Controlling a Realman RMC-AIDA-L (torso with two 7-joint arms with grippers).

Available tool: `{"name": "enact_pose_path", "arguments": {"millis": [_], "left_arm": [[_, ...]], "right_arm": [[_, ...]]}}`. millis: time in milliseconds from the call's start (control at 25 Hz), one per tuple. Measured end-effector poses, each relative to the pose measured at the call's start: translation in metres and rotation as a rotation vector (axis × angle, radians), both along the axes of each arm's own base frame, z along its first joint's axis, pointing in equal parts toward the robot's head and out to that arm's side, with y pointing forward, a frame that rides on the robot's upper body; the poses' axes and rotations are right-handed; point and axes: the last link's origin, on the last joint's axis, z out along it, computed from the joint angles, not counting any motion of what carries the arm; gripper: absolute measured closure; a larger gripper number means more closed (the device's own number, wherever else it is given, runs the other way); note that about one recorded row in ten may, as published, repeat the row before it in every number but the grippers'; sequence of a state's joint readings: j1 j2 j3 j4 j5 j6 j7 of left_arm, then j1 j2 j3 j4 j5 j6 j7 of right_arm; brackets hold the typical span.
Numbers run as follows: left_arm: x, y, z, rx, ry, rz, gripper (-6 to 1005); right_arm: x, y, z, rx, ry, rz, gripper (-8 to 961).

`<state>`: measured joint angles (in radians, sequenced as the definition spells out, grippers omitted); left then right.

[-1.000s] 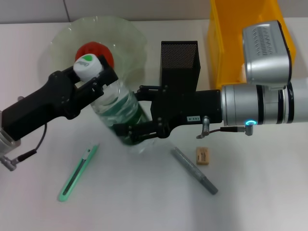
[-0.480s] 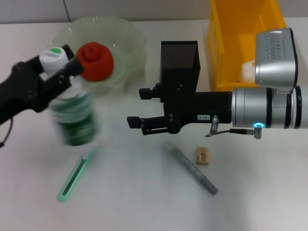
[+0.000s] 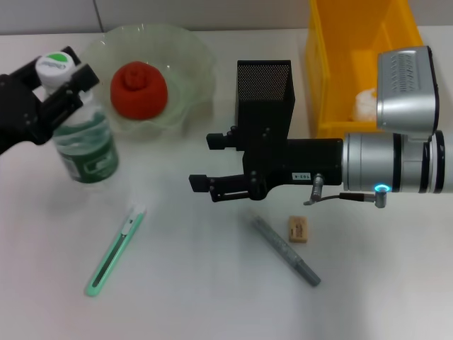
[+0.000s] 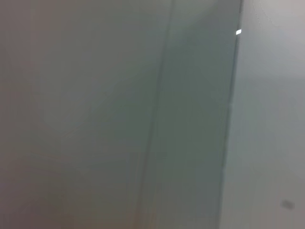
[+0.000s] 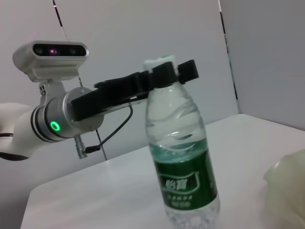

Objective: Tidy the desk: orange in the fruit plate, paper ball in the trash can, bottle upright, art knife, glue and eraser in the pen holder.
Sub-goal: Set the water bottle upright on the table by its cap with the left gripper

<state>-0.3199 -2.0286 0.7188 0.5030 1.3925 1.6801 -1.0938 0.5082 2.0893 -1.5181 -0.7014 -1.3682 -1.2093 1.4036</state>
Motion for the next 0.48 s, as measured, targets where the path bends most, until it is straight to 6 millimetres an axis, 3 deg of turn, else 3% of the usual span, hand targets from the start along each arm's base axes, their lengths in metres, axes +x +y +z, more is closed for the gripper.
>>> {"name": "enact_pose_path", "arguments": {"millis": [480], "left_arm": [[-0.021,0.014,0.019,0.135,0.111,0.094,557]], "right_arm": [[-0.004,-0.001,0.003,0.016,0.057,-0.002,104]]}}
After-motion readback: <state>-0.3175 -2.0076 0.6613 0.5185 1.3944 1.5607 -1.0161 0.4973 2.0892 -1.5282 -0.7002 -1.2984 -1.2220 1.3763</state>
